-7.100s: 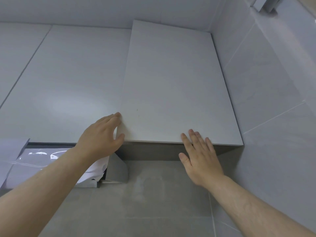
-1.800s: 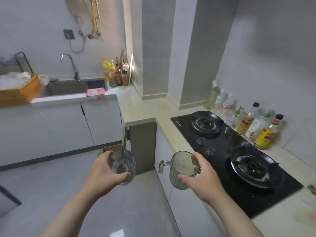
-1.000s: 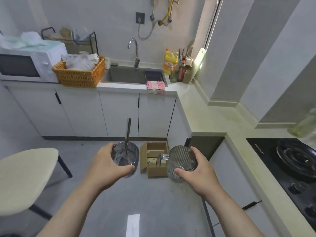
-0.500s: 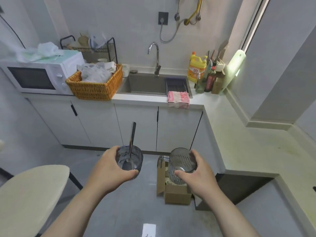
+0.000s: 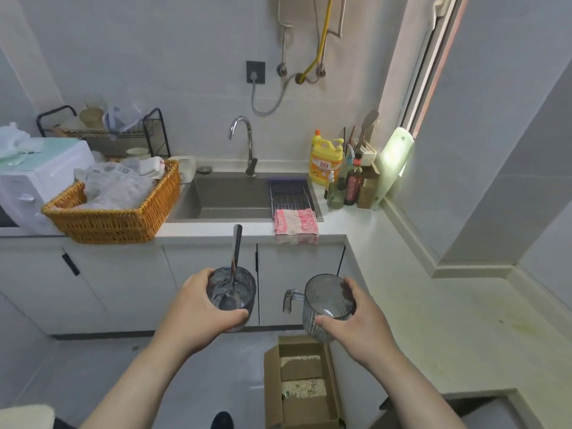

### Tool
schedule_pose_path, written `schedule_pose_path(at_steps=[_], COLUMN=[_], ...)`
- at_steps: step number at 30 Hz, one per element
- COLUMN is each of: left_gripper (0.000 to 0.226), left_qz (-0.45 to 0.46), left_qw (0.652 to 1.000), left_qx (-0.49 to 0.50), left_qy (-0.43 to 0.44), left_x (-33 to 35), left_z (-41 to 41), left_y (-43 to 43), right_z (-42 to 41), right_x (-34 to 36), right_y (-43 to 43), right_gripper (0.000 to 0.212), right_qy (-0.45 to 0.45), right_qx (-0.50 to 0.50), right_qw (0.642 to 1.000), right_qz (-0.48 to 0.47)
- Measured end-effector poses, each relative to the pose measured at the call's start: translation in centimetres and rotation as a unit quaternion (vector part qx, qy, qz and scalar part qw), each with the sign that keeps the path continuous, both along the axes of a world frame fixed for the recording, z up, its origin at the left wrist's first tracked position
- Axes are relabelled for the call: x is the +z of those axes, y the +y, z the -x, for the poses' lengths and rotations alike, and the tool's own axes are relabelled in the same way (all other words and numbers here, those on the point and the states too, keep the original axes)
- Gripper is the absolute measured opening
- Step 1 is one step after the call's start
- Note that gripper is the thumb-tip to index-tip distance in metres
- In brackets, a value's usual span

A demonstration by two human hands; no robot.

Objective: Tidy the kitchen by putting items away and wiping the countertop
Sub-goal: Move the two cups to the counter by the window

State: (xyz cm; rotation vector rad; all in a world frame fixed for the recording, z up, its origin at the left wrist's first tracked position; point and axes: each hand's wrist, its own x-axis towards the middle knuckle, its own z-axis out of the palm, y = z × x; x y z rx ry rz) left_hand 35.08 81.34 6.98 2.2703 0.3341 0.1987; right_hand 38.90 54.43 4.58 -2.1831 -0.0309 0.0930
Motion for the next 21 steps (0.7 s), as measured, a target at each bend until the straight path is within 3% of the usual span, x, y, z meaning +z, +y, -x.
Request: schedule_pose_path(at_steps=[11, 15, 21], left_gripper=[0.086, 0.087, 0.088], left_qz=[-0.008, -0.008, -0.002], left_qw=[0.995, 0.99, 0.977], left_qx=[-0.098, -0.141, -0.212], left_qy=[0.007, -0.002, 0.019], left_x=[-0.7, -0.7, -1.1], left_z=[-19.3, -25.8, -31.8], left_y=[3.5, 3.5, 0.5], right_z=[-13.2, -17.1, -18.9], right_x=[0.9, 1.2, 0.0], right_y=[3.9, 4.3, 2.9], right_gripper=[0.095, 0.074, 0.105], right_qy=[0.006, 0.005, 0.03], right_qx=[-0.095, -0.153, -0.247], right_qw=[0.995, 0.988, 0.969], right_qz=[0.005, -0.006, -0.001])
